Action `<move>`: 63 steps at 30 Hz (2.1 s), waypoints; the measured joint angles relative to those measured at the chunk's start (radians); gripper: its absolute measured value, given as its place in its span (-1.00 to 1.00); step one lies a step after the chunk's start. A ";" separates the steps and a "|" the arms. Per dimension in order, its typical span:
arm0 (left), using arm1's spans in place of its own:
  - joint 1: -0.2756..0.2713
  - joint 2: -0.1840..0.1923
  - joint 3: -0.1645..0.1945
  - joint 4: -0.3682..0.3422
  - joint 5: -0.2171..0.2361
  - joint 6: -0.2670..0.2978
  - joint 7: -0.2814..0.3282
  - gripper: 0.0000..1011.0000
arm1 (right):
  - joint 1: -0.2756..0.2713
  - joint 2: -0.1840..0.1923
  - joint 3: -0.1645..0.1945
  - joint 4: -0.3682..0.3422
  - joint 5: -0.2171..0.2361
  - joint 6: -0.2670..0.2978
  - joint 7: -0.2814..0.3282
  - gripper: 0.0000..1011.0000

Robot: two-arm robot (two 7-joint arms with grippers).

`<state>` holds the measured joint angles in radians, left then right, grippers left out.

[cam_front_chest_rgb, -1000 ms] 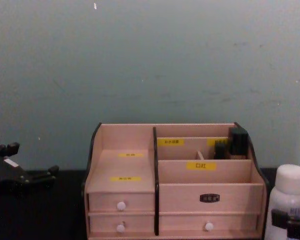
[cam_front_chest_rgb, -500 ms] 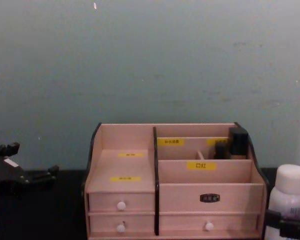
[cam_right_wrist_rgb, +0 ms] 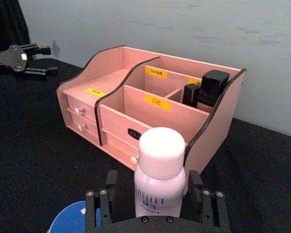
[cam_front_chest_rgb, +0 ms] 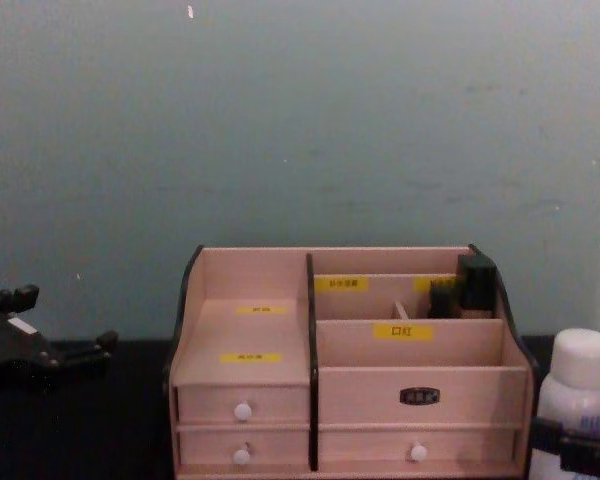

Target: Pick up the facial cleanser and watermelon frost from the table and place them into the tiered storage box.

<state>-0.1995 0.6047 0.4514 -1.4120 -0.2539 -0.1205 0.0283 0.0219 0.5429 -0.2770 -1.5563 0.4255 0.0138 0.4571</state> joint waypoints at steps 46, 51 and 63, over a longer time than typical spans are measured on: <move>0.000 0.000 0.000 0.000 0.000 0.000 0.000 0.98 | -0.009 0.060 0.063 -0.202 0.093 0.083 -0.021 0.17; 0.000 0.000 0.000 0.000 0.000 0.000 0.000 0.98 | 0.042 0.048 0.046 -0.192 0.101 0.101 -0.026 0.17; 0.000 0.000 0.000 0.000 0.000 0.000 0.000 0.98 | 0.247 -0.026 -0.045 -0.060 0.059 0.111 -0.030 0.17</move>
<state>-0.1995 0.6047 0.4514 -1.4120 -0.2539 -0.1205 0.0283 0.2691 0.5173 -0.3215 -1.6158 0.4841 0.1244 0.4271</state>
